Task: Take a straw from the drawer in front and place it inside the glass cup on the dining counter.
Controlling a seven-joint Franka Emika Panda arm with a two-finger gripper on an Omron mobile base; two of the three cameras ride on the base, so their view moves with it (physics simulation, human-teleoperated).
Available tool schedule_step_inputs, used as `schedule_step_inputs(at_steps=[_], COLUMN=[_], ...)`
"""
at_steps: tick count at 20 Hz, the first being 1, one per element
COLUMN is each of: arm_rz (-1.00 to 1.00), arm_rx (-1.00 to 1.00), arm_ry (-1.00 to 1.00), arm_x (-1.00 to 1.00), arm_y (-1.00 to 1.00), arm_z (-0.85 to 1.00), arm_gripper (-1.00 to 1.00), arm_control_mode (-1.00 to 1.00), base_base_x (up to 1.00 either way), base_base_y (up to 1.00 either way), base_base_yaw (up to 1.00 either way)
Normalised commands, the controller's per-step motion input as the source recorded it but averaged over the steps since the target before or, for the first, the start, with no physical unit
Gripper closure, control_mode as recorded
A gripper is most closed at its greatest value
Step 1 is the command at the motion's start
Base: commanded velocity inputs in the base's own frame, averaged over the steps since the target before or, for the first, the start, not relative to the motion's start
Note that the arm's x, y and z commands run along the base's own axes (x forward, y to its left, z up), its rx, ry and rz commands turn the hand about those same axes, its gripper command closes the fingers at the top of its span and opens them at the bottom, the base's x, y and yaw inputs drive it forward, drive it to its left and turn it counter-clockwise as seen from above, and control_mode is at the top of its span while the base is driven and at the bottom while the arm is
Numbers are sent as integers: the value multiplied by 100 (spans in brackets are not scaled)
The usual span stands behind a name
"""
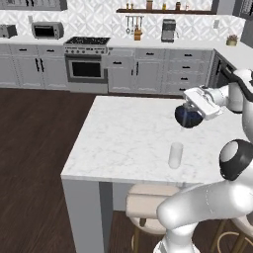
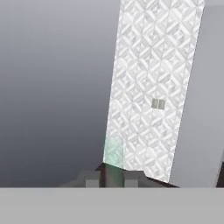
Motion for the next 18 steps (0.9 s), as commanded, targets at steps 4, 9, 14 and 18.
schedule_step_inputs(at_steps=[4, 9, 14, 18], arm_rz=[-25, -19, -14, -12], arm_rx=[0, 0, 0, 0], arm_ry=[0, 0, 0, 2], arm_x=[-1, 5, 20, 21], arm_y=[0, 0, 0, 0], arm_z=[-29, -30, -29, -28], arm_gripper=[100, 100, 100, 100], arm_control_mode=[-100, -100, -100, -100], base_base_x=[0, 0, 0, 0], base_base_y=[0, 0, 0, 0], base_base_yaw=[0, 0, 0, 0])
